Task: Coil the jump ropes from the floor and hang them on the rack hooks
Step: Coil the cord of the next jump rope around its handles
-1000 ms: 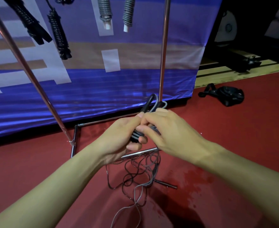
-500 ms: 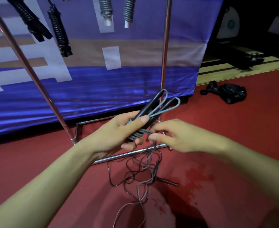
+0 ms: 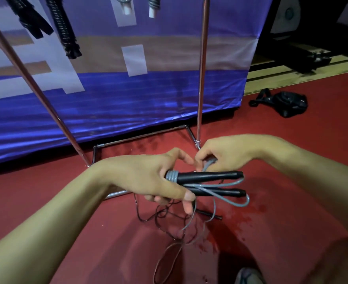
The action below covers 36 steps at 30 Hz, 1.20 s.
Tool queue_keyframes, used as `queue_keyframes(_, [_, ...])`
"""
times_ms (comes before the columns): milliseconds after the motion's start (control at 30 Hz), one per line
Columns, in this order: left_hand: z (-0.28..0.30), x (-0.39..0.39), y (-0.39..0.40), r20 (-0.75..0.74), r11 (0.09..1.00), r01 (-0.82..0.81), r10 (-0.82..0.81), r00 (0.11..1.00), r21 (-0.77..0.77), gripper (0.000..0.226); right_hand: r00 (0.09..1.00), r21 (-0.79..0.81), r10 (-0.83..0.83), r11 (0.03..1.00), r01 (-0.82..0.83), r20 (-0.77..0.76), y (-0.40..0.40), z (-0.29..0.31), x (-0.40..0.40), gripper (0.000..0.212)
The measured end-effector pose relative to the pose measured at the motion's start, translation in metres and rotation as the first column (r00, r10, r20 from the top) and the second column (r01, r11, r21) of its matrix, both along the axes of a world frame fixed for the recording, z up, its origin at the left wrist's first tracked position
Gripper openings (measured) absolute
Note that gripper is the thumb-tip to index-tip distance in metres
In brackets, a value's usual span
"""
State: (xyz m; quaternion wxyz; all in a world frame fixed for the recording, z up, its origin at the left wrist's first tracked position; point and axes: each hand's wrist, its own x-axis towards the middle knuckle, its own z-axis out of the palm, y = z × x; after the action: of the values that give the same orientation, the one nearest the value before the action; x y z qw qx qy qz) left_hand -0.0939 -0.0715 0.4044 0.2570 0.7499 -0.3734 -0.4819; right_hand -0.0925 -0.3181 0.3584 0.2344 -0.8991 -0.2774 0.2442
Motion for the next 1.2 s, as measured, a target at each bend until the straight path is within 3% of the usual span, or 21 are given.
queue_keyframes(167, [-0.008,0.001,-0.004,0.059,0.992,0.106,-0.111,0.992,0.075,0.031,0.986,-0.068,-0.012,0.998,0.001,-0.163,0.001,0.03,-0.005,0.009])
queue_keyframes(300, [-0.023,0.002,-0.011,0.202,0.99,0.088,-0.109,0.973,0.108,0.025,0.992,-0.047,-0.098,0.994,0.102,0.081,0.02,0.035,-0.011,0.014])
queue_keyframes(400, [-0.033,0.008,-0.015,0.257,0.995,0.047,-0.068,0.964,0.088,0.007,0.937,-0.087,-0.124,0.983,0.16,0.327,0.036,0.045,-0.023,0.016])
queue_keyframes(500, [-0.036,0.015,-0.015,0.244,0.998,-0.053,0.044,0.969,0.029,0.012,0.822,-0.203,-0.102,0.945,0.256,0.56,0.048,0.053,-0.041,0.022])
queue_keyframes(567, [-0.039,0.023,-0.01,0.319,0.993,-0.121,0.113,0.941,0.006,0.028,0.788,-0.185,-0.176,0.92,0.345,0.59,0.052,0.057,-0.052,0.027])
queue_keyframes(633, [-0.043,0.029,-0.008,0.504,0.991,-0.137,0.116,0.856,0.005,0.031,0.827,-0.068,-0.33,0.913,0.402,0.454,0.053,0.057,-0.056,0.034])
queue_keyframes(733, [-0.046,0.032,-0.01,0.616,0.982,-0.188,0.164,0.77,-0.025,0.031,0.852,0.113,-0.523,0.848,0.518,0.013,0.053,0.05,-0.056,0.042])
queue_keyframes(800, [-0.044,0.036,-0.01,0.658,0.968,-0.253,0.19,0.728,0.0,0.041,0.804,0.198,-0.544,0.783,0.589,-0.241,0.053,0.045,-0.059,0.037])
queue_keyframes(900, [-0.038,0.035,-0.009,0.663,0.954,-0.297,0.197,0.723,0.04,0.054,0.749,0.255,-0.482,0.735,0.628,-0.454,0.052,0.043,-0.064,0.032])
queue_keyframes(1033, [-0.041,0.031,-0.009,0.634,0.933,-0.355,0.312,0.707,-0.062,0.055,0.743,0.335,-0.43,0.697,0.634,-0.513,0.055,0.041,-0.069,0.031])
queue_keyframes(1200, [-0.034,0.033,0.004,0.369,0.93,-0.288,0.357,0.858,-0.23,0.044,0.784,0.365,-0.418,0.716,0.595,-0.459,0.063,0.032,-0.072,0.03])
